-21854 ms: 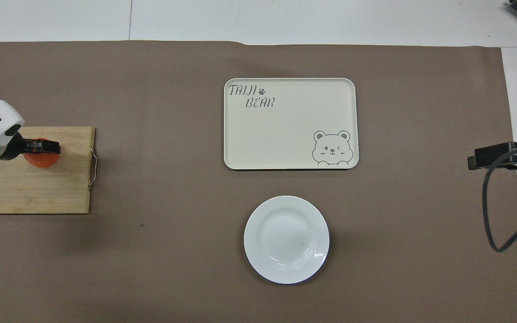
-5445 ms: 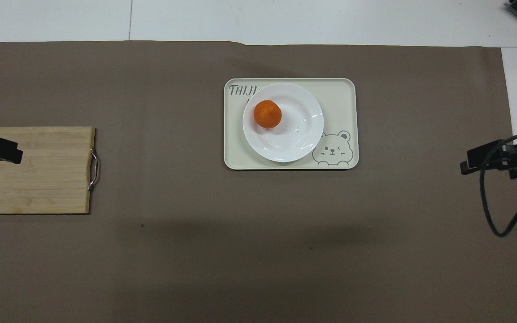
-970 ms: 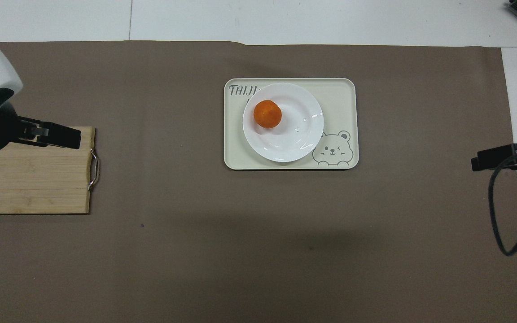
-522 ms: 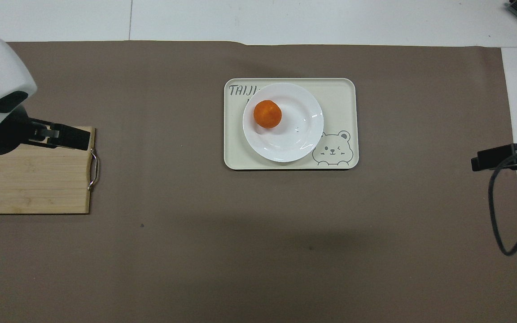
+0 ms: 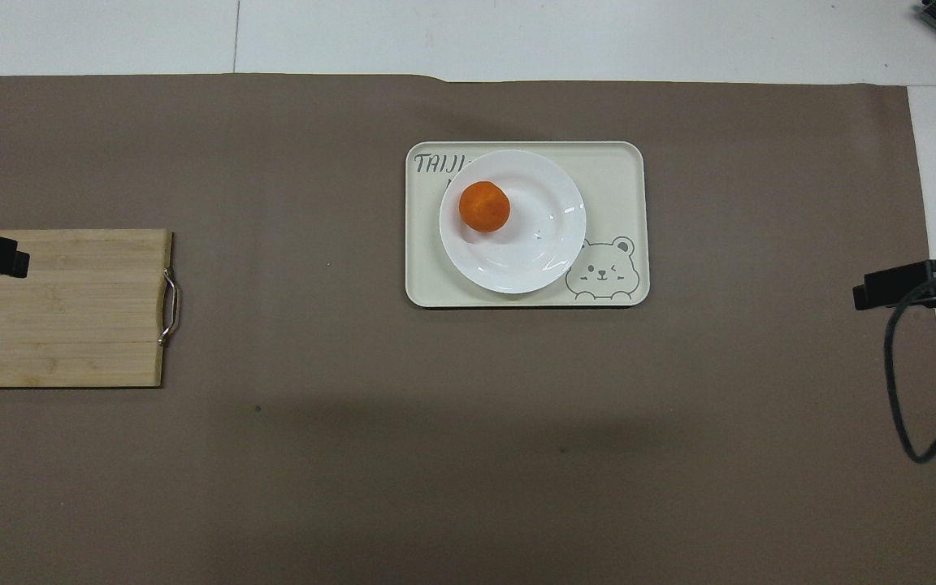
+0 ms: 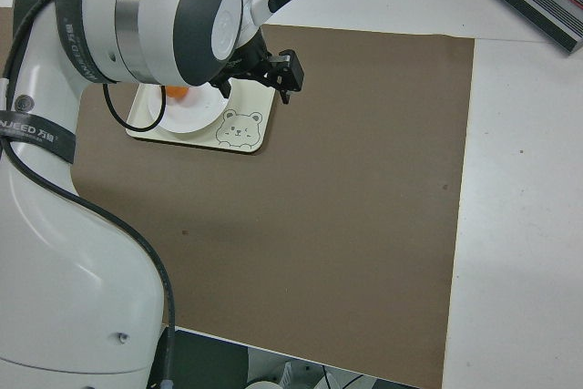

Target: Place orange and plate with both arms

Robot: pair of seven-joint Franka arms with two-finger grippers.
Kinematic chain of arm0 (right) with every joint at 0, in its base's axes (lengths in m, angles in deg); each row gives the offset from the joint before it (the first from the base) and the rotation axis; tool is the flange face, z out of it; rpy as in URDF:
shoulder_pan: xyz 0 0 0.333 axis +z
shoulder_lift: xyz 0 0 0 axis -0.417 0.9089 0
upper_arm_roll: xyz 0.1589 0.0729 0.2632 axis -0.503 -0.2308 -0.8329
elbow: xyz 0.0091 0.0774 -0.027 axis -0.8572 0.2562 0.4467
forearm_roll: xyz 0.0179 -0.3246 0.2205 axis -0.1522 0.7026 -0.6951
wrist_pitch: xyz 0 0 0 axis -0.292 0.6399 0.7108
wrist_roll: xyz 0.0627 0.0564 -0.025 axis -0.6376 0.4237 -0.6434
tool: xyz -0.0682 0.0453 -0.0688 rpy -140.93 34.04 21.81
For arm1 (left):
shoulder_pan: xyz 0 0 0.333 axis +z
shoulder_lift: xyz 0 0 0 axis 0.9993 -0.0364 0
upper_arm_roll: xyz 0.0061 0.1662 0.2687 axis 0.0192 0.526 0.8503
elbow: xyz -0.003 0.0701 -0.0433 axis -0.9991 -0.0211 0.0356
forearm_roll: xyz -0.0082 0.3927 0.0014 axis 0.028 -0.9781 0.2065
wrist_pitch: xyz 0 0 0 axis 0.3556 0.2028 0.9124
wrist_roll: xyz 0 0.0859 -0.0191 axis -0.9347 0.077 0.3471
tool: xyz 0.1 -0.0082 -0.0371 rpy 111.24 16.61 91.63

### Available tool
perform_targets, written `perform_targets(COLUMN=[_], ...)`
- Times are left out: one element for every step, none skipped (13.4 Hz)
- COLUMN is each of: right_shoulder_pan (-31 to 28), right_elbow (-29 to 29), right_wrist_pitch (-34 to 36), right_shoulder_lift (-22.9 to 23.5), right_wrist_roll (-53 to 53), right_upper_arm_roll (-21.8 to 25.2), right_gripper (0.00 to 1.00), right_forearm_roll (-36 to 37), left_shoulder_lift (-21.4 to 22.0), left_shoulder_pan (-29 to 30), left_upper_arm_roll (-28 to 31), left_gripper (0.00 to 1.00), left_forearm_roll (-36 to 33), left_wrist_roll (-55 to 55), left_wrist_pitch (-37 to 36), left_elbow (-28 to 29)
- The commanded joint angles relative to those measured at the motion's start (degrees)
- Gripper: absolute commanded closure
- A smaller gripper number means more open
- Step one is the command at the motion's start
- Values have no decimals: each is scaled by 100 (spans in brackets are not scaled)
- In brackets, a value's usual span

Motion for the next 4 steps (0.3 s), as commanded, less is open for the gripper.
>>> perform_targets(right_shoulder_pan=[-82, -82, -82, -82], right_elbow=[-61, -61, -61, -61], right_wrist_pitch=[51, 51, 51, 51], right_shoulder_lift=[26, 18, 18, 18], right_wrist_roll=[-105, -105, -105, -105], right_upper_arm_roll=[-16, -16, -16, -16], right_gripper=[0, 0, 0, 0], right_forearm_roll=[-126, -117, -117, -117], left_shoulder_lift=[39, 65, 66, 74], left_shoulder_pan=[180, 188, 189, 189], left_upper_arm_roll=[-45, -36, -18, -18], left_gripper=[0, 0, 0, 0], left_forearm_roll=[132, 132, 124, 106], left_wrist_roll=[-277, -295, -295, -295], left_wrist_pitch=[-225, -225, -225, -207], left_elbow=[-52, -52, -52, -52])
